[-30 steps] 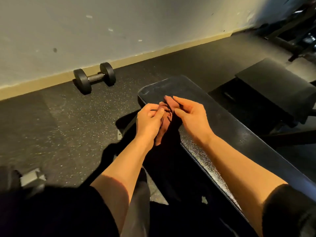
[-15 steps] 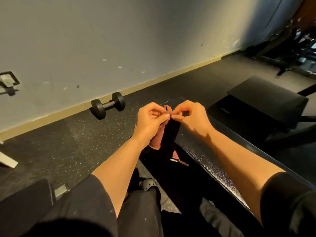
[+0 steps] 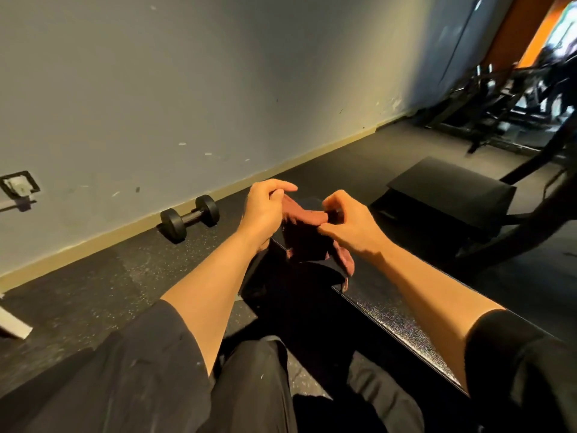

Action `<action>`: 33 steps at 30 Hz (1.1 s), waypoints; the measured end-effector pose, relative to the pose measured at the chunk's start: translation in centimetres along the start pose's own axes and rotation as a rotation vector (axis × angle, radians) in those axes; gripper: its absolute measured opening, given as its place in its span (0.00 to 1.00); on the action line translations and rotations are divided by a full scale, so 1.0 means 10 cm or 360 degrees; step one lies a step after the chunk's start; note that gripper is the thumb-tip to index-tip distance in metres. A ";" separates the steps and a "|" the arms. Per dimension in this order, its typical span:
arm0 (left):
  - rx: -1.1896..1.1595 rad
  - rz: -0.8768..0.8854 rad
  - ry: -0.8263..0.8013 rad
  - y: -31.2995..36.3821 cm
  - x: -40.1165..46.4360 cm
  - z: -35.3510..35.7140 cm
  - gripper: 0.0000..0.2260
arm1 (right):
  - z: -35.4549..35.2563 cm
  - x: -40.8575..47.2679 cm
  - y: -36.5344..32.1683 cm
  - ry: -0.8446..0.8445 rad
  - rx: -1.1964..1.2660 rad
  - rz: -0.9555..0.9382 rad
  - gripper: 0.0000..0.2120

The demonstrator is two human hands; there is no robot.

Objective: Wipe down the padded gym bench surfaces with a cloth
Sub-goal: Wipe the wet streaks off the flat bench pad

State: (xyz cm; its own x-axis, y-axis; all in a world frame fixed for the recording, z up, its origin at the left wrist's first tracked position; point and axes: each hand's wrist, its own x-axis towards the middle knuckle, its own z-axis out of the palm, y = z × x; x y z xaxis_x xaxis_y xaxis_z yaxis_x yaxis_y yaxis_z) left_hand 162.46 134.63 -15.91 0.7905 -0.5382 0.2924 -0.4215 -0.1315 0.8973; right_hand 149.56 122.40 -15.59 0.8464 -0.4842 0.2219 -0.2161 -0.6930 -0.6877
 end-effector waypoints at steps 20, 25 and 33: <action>0.0427 0.0140 -0.0231 0.36 -0.36 0.41 0.04 | -0.38 -0.26 0.08 -0.0064 0.1052 0.0125 0.36; 0.0216 -0.0152 -0.0687 0.24 -0.38 0.41 0.18 | -0.41 -0.20 0.16 0.0358 0.0612 0.0379 0.30; 0.0709 0.0419 -0.0506 0.03 -0.43 0.63 0.15 | -0.52 -0.26 0.53 -0.0102 0.0022 0.0119 0.18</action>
State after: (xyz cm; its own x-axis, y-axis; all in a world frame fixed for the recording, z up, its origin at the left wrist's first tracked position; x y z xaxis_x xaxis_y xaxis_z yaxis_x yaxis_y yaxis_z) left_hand 156.11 131.67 -19.02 0.4918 -0.8132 0.3112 -0.7848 -0.2591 0.5630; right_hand 143.67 117.22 -16.20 0.8574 -0.4991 0.1252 -0.2738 -0.6485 -0.7103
